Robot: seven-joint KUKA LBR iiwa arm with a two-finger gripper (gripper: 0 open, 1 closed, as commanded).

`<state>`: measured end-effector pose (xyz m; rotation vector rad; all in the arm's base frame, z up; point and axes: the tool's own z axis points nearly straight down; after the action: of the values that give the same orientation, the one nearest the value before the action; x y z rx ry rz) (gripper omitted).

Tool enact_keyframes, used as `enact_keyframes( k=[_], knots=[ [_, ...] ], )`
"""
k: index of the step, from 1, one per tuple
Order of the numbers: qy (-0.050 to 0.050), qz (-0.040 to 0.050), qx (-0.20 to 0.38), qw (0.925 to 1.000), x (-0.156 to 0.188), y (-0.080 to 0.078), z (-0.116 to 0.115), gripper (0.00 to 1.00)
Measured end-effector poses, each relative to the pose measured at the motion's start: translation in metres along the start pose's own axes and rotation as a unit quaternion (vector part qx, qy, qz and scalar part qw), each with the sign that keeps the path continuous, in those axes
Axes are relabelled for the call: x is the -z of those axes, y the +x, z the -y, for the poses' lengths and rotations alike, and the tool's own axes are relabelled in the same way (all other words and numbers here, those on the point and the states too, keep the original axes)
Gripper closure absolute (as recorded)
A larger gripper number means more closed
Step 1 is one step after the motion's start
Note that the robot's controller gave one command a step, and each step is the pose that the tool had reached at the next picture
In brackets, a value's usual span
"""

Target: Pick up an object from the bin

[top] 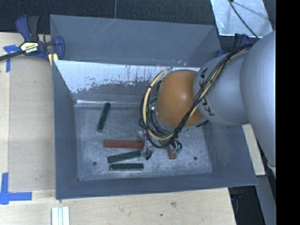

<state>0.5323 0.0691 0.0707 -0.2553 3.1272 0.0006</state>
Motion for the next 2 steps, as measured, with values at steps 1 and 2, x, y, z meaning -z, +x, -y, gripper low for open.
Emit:
enact_keyframes(
  k=[1,2],
  knots=[
    [0.000,0.0026,0.012,0.9999,0.060,0.002,-0.031,1.00],
    [-0.001,0.0048,0.017,0.9998,0.197,-0.003,-0.058,1.00]
  ],
)
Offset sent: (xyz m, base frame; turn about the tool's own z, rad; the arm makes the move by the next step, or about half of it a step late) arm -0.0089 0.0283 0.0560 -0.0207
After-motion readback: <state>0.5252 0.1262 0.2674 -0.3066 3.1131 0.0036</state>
